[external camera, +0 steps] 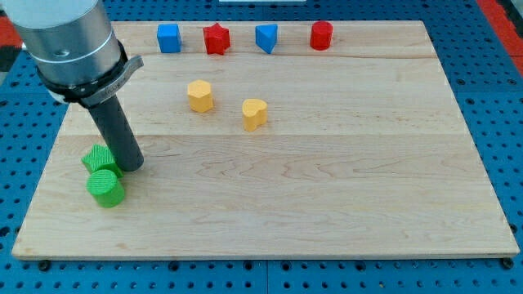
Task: Place the yellow heart right diagonally towards yellow hexagon
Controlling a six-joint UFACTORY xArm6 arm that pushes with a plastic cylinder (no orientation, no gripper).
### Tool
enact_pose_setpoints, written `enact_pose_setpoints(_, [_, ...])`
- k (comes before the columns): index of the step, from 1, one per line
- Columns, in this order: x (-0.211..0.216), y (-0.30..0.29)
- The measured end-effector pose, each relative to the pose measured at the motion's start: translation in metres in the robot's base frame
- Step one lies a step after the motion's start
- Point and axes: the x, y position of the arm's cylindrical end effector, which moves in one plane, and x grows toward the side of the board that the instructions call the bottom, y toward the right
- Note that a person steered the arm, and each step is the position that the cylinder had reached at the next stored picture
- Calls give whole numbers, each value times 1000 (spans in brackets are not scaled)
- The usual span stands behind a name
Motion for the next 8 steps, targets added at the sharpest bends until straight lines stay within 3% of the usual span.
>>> enact_pose_setpoints(4, [-31,128])
enact_pose_setpoints(8, [-139,198])
